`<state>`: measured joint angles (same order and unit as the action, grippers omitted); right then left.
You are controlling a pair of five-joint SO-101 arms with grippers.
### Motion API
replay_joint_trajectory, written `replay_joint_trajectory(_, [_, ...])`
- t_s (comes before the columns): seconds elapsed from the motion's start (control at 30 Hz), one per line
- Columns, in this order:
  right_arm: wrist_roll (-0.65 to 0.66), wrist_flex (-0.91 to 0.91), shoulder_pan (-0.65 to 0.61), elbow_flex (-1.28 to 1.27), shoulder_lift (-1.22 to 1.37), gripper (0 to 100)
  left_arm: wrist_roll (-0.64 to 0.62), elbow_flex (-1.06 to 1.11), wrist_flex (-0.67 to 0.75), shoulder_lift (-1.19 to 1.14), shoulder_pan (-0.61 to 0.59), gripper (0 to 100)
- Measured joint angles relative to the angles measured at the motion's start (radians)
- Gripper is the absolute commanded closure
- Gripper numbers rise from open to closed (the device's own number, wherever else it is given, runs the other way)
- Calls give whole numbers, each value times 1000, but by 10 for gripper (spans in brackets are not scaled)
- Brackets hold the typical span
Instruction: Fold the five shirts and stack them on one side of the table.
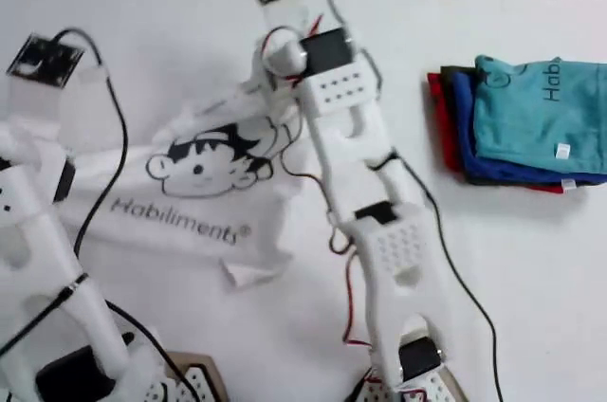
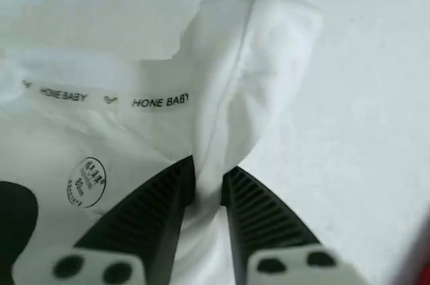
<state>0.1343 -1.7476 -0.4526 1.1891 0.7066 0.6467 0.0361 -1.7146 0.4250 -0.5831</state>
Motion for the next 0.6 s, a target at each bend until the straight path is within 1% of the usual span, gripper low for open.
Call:
replay_joint_trajectory(0.17, [0, -2, 60, -393, -391, 978, 0, -163, -48, 0, 94, 975])
replay_joint_trajectory(0.3, [0, 63, 180, -766, -698, 978, 0, -176, -52, 0, 149, 975])
replay_joint_trajectory(0.4, [0, 163, 288, -1066, -905, 978, -11, -103, -54, 0, 212, 975])
replay_joint_trajectory(0.47, [0, 229, 348, -1283, -1031, 978, -46, -26, -54, 0, 265, 975])
replay_joint_trajectory(0.6, [0, 354, 417, -1680, -1234, 975, -109, 161, -14, 0, 387, 975])
